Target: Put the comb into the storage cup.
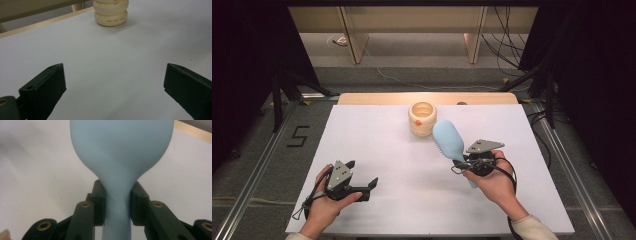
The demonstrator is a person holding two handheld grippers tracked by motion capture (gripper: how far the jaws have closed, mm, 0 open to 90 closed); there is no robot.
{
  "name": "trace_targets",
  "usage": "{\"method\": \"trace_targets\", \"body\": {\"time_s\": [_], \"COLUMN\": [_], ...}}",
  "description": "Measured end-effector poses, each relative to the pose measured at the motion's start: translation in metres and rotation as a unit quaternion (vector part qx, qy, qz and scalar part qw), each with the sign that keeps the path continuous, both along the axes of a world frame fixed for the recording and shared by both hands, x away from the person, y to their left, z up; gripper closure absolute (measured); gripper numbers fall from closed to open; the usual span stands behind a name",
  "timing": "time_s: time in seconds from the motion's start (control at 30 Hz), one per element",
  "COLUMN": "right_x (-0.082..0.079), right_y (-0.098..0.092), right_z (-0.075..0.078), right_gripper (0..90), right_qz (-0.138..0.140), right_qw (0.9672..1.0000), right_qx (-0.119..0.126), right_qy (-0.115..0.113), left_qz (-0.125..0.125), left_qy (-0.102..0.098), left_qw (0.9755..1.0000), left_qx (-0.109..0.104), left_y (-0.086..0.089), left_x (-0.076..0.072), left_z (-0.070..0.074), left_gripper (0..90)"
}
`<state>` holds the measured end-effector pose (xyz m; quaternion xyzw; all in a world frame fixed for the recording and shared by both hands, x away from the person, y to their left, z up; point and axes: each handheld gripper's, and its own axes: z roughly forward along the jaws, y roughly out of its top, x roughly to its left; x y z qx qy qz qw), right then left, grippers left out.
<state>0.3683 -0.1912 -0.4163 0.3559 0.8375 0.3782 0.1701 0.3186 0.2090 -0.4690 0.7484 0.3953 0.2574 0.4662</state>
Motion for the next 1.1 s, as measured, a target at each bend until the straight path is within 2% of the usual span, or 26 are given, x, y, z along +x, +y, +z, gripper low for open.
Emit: {"method": "trace_targets", "body": {"time_s": [1.1], "right_x": [0.000], "right_y": [0.026], "right_z": [-0.005], "right_gripper": [70.4], "right_qz": [0.023], "right_qw": [0.9997], "right_qx": [0.004], "right_qy": [-0.001], "left_qz": [-0.002], "left_qy": [0.000], "left_qw": [1.0000], "left_qx": [-0.001], "left_y": [-0.001], "left_x": [0.000], "left_z": [0.000], "left_gripper": [3.3]}}
